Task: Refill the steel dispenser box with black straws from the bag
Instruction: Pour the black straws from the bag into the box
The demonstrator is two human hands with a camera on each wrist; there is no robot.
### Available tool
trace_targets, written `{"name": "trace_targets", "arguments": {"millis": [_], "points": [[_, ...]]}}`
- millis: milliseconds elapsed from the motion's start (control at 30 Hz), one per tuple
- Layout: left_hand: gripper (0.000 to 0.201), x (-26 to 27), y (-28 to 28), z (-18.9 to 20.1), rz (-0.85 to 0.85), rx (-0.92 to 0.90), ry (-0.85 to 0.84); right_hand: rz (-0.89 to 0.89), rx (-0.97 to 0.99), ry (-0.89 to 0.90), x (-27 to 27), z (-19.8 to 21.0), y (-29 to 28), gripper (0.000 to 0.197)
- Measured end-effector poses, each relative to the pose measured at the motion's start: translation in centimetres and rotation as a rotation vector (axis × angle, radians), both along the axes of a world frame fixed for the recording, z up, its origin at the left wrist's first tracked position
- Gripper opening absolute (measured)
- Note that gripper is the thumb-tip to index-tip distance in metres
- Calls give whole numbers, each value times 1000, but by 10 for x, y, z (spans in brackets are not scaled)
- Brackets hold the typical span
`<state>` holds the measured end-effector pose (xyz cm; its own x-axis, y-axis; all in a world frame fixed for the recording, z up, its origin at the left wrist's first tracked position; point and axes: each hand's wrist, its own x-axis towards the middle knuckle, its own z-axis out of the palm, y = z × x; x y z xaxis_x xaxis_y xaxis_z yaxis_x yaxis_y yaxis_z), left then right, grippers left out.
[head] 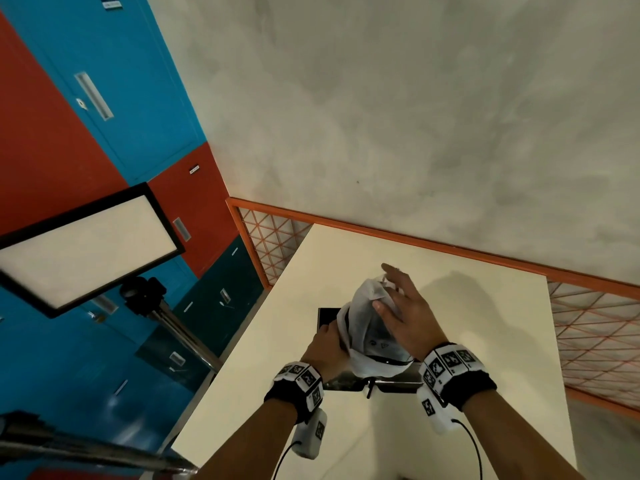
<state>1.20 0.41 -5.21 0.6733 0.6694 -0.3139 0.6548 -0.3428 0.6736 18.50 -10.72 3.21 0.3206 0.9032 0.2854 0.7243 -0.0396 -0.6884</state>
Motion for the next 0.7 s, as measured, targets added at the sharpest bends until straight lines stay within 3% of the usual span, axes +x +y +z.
{"name": "trace_targets", "arguments": {"millis": [67,133,300,500,633,700], "points": [[80,-2,-2,0,-48,-17,-26,-33,38,-62,4,2,0,31],[85,-6,-3,-3,-74,-20,-38,-73,53,-125,7,6,2,28],[73,-9,-7,-11,-115,126,24,-222,32,-193,12,9,6,34],[70,-10,-14,-27,-136,234,24,-93,-144,-264,12,4,10,32],[64,-6,-22,-18,-104,260,-77,-150,-186,-221,14,13,10,27],[70,-6,-25,-20,-90,278,-103,-209,-209,-268,18,19,11,35]]}}
